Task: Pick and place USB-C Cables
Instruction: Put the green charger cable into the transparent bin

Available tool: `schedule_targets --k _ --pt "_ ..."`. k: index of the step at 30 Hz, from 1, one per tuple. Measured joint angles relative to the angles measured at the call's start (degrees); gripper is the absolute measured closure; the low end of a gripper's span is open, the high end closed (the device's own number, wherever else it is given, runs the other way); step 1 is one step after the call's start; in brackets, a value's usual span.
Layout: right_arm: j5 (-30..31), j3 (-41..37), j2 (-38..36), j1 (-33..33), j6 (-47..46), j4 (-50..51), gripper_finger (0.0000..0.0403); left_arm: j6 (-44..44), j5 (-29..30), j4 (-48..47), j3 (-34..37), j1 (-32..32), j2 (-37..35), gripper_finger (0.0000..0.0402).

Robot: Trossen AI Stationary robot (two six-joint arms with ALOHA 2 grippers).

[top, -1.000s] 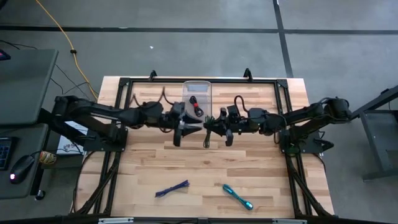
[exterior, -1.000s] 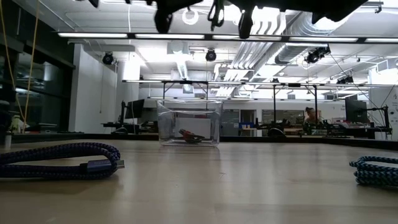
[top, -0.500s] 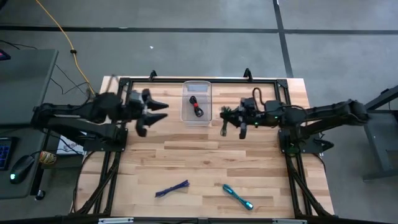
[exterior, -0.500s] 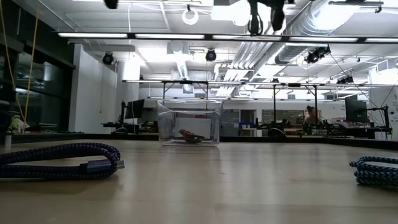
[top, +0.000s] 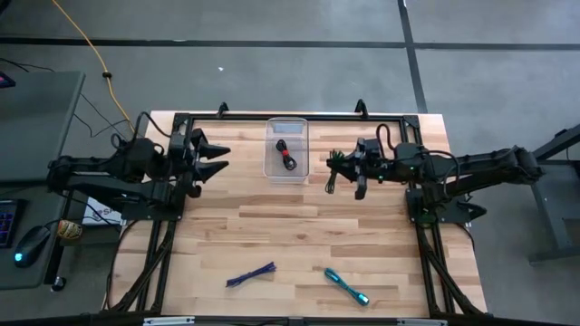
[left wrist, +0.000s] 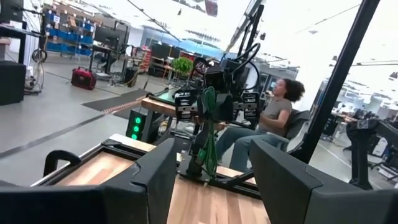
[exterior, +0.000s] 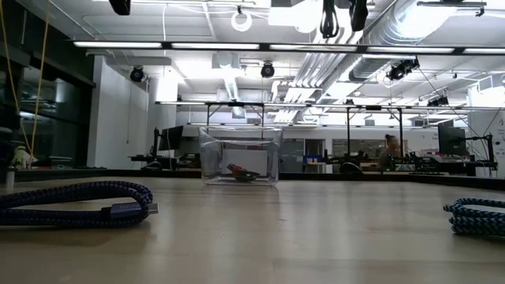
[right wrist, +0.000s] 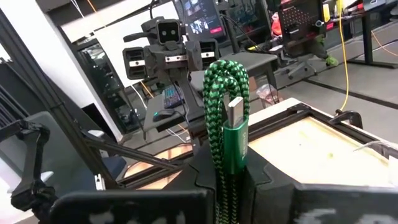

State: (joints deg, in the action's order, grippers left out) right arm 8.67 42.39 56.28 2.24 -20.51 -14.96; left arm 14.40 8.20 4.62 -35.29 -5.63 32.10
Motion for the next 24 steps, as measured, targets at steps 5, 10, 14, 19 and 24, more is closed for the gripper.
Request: schedule_targets --k 5,10,14,19,24 --pt "0.0 0.0 -0.03 0.0 -0.33 -0.18 0.0397 -0.52 0.08 -0.15 0.0 0.0 0.54 0.0216" --pt "0.33 0.0 -0.03 0.0 -0.83 -0.27 0.0398 -1.55 0.19 -0.06 0.0 0.0 0.44 0.0216" --pt "2.95 2.31 1.84 -1.12 -3.87 0.06 0.0398 -1.55 0.19 0.06 0.0 0.0 0.45 0.0216" --pt "1.69 13.17 9.87 -4.29 0.74 5.44 0.0398 -1.55 0.17 1.58 0.0 -0.02 0.46 0.0216" --pt "-2.13 29.02 22.06 -8.9 5.82 16.58 0.0398 -1.55 0.17 2.49 0.0 -0.02 0.47 0.0216"
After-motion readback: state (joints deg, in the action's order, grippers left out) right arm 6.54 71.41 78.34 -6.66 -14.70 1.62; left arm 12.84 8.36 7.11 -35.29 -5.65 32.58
